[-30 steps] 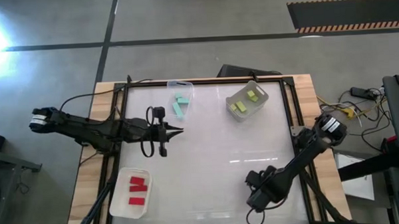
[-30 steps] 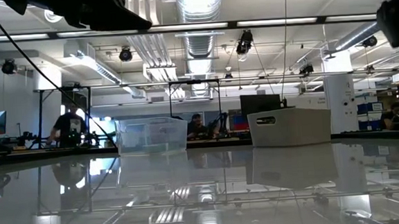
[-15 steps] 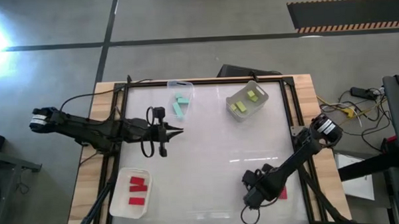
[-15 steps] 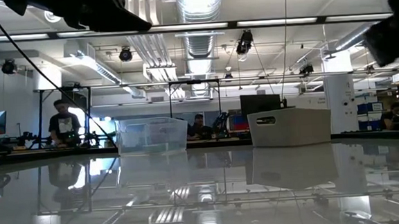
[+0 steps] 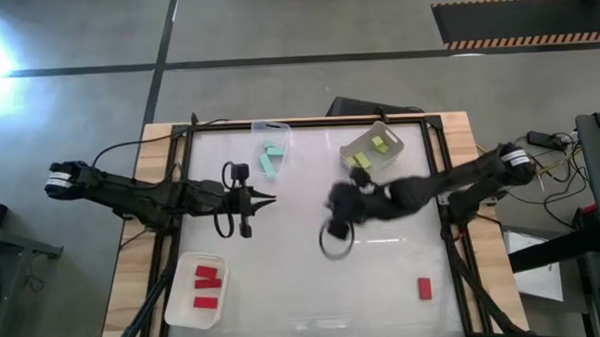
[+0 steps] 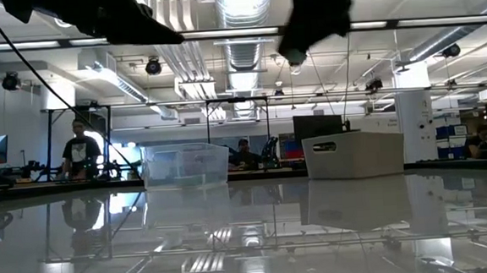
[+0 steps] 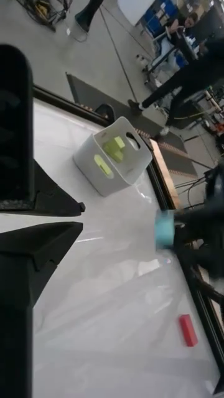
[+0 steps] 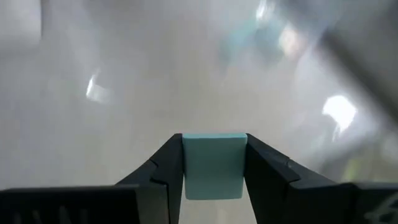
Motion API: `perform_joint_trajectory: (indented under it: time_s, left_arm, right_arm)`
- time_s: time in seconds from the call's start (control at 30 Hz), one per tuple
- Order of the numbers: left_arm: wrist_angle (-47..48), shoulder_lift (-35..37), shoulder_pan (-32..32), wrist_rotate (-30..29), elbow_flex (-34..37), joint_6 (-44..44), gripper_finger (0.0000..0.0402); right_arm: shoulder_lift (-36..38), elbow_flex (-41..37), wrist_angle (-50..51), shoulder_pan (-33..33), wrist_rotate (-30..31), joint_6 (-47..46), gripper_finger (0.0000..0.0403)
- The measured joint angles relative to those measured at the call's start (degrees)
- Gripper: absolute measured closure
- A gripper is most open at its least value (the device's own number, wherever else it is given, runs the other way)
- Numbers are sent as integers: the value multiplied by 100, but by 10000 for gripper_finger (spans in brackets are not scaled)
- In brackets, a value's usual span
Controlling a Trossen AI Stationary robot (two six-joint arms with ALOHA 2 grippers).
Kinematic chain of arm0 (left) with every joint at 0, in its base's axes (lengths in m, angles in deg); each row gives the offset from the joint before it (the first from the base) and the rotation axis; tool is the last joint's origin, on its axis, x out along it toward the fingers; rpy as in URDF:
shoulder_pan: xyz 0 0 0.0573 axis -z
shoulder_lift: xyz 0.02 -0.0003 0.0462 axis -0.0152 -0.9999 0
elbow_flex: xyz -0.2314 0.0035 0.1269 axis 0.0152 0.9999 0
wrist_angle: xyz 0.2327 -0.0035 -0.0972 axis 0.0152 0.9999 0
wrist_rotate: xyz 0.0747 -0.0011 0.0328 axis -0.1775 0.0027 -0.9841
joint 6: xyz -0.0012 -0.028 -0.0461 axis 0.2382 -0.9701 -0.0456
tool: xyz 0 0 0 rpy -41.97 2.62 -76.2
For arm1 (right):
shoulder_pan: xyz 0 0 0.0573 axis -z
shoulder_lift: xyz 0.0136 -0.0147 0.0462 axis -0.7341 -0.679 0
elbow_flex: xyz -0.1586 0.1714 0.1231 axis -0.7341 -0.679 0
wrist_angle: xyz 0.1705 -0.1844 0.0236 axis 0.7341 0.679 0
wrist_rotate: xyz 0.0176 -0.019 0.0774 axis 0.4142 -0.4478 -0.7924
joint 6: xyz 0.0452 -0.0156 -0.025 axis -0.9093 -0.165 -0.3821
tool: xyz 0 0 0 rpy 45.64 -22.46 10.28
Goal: Sort & place blocks by color
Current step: Put the light blue block into the transparent bin
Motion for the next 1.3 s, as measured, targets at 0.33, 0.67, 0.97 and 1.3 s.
perform_joint_trajectory:
  time_s: [0.33,0.67,0.97,1.3]
  left_arm:
    - [-46,-2,0,-4,0,-95,391]
    - [-37,-2,0,-22,0,-93,391]
    - [18,-2,0,-22,88,-104,391]
    - [-45,4,0,-278,153,-85,391]
  right_arm:
    - [-102,-97,-5550,1865,-1613,3285,285]
    - [-578,-150,-6753,2905,-2954,3126,285]
    - [-514,-1119,-6592,2640,-2920,3183,285]
    - [-1202,-706,-6405,2855,-2310,3146,285]
